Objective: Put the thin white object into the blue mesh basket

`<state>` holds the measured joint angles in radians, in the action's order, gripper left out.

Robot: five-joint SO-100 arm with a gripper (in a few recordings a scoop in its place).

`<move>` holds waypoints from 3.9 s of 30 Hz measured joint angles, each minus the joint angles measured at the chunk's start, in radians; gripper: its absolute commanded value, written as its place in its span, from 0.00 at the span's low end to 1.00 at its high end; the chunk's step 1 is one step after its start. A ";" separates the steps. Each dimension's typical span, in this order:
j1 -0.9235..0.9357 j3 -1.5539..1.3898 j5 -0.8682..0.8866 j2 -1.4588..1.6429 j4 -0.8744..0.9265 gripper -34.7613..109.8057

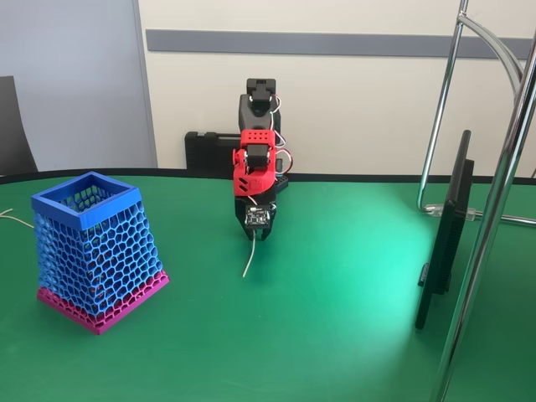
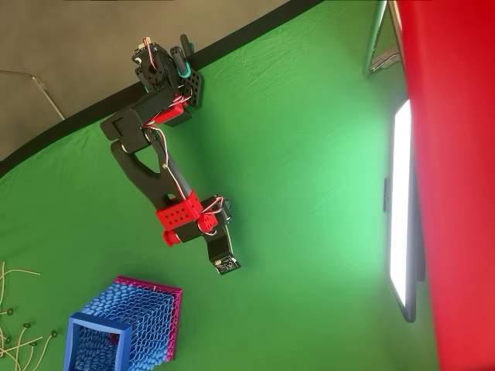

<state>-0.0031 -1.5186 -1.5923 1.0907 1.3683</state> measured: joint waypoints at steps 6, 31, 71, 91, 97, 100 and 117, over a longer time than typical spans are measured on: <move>-0.014 -0.058 -0.002 0.032 -0.006 0.34; -0.018 -0.051 0.006 0.044 -0.006 0.26; 0.137 0.879 0.282 -0.048 -0.087 0.26; 0.319 1.183 0.166 -0.172 -0.282 0.26; 0.373 1.261 0.114 -0.238 -0.379 0.26; 0.390 1.264 0.087 -0.256 -0.426 0.26; 0.488 1.279 0.072 -0.305 -0.548 0.39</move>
<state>0.4847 -0.2393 -1.5202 0.7854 0.8207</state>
